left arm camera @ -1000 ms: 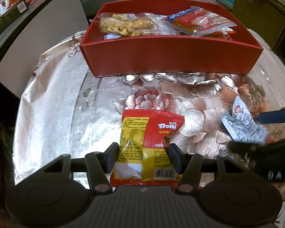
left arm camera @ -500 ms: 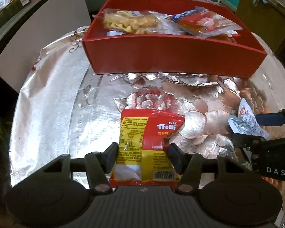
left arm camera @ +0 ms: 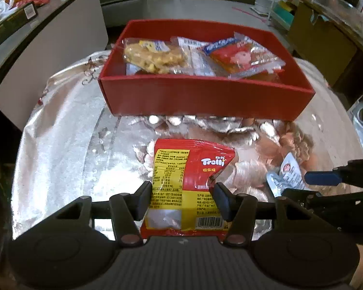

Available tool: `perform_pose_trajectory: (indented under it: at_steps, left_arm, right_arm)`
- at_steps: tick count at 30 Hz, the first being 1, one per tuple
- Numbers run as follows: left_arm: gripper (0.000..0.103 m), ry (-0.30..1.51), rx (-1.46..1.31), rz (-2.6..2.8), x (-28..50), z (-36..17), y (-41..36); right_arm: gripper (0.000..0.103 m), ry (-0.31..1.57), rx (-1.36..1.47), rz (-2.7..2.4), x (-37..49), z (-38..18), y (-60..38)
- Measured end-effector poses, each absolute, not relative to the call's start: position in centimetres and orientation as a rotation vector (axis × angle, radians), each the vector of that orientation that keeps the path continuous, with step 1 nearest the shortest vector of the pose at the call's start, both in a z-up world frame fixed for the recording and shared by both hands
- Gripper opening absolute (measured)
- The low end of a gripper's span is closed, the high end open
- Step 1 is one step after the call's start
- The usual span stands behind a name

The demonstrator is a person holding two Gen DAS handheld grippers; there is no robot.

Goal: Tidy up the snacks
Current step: 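Lift Trolli bag and white sachet and carry both over the red box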

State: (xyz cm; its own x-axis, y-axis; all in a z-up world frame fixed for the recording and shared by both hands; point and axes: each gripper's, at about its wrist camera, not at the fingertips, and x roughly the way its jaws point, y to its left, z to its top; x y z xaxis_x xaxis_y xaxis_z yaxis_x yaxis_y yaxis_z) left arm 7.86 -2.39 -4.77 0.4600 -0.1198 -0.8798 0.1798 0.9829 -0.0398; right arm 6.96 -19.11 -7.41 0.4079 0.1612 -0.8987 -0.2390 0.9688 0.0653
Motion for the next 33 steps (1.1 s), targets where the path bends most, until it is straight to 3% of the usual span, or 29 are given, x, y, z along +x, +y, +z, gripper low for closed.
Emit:
perform_pose_trajectory:
  at_steps: [3,7,9,14,19,21,23,26,33]
  left_arm:
    - [0.049,1.088,0.064,-0.184,7.8,-5.2,-2.4]
    - [0.049,1.098,0.064,-0.182,7.9,-5.5,-2.3]
    - [0.049,1.107,0.063,-0.175,8.0,-5.8,-2.1]
    - [0.049,1.131,0.046,-0.166,8.2,-6.1,-1.5]
    - [0.049,1.126,0.037,-0.185,8.0,-5.7,-1.5]
    - [0.049,1.126,0.035,-0.19,8.1,-5.8,-1.4]
    - [0.049,1.13,0.04,-0.188,8.2,-6.0,-1.4]
    - [0.049,1.142,0.04,-0.181,8.5,-6.3,-1.4]
    - [0.049,1.088,0.005,-0.204,8.3,-4.3,-1.8]
  right_arm:
    - [0.067,1.122,-0.059,0.232,7.4,-7.8,-19.2]
    - [0.103,1.166,-0.106,0.282,8.1,-9.0,-17.4]
    - [0.103,1.162,-0.212,0.273,7.7,-9.7,-15.9]
    - [0.103,1.111,-0.083,0.252,7.5,-9.5,-17.3]
    - [0.103,1.136,-0.184,0.285,7.5,-9.6,-16.6]
    - [0.093,1.145,-0.201,0.272,8.0,-9.0,-17.0]
    - [0.075,1.143,-0.18,0.244,8.1,-8.5,-17.9]
    - [0.06,1.132,-0.187,0.254,7.5,-8.0,-18.3]
    - [0.055,1.077,-0.125,0.235,7.1,-6.2,-19.8]
